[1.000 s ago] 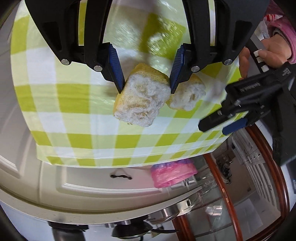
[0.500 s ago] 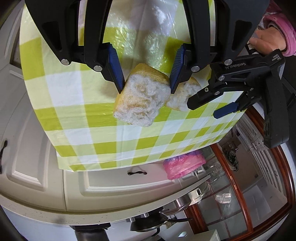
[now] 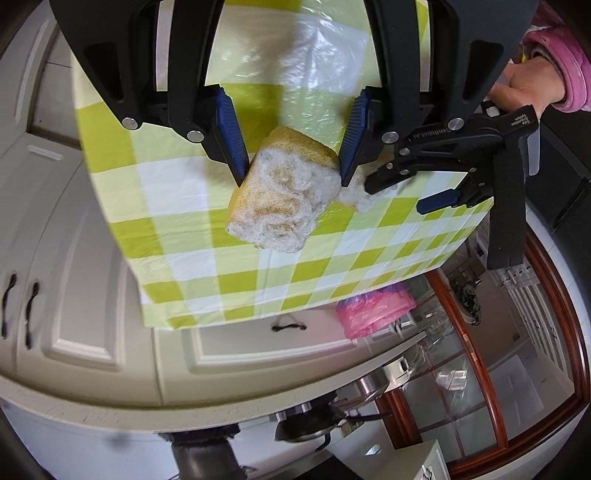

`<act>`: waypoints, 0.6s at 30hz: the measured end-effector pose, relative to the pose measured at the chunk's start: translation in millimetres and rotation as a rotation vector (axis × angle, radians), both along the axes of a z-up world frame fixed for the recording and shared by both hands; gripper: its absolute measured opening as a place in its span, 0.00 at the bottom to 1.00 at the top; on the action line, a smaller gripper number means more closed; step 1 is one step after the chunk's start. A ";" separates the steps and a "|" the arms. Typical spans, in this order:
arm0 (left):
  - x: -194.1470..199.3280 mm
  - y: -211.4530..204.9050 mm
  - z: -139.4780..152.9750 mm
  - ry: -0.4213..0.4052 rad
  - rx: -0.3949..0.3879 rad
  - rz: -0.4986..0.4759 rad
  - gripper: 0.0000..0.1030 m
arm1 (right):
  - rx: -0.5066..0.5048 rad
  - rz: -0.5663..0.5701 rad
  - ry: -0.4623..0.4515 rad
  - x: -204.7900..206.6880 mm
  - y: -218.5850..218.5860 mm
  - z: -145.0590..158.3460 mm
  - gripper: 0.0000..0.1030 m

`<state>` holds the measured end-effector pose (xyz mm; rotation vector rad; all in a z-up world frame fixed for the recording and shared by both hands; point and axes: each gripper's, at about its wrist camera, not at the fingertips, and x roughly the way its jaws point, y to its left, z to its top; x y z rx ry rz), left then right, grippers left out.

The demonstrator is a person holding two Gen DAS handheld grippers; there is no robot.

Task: Collect trash
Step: 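Grasp one fluffy yellow sponge with right tool while left grasps the other, then lift both held sponges up from the table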

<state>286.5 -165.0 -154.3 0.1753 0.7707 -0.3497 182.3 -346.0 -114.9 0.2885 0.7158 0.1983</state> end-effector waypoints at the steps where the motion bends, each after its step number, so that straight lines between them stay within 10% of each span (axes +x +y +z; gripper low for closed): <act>1: -1.1 0.1 1.1 -0.007 -0.002 -0.001 0.92 | -0.009 -0.005 -0.003 -3.6 -2.6 2.4 0.47; 11: -21.2 -26.5 4.1 -0.008 -0.029 -0.065 0.92 | -0.013 -0.028 -0.013 -22.2 -11.7 3.6 0.47; 18: -15.6 -40.2 -8.4 0.051 0.025 -0.074 0.56 | -0.008 -0.037 -0.026 -30.8 -18.7 7.0 0.47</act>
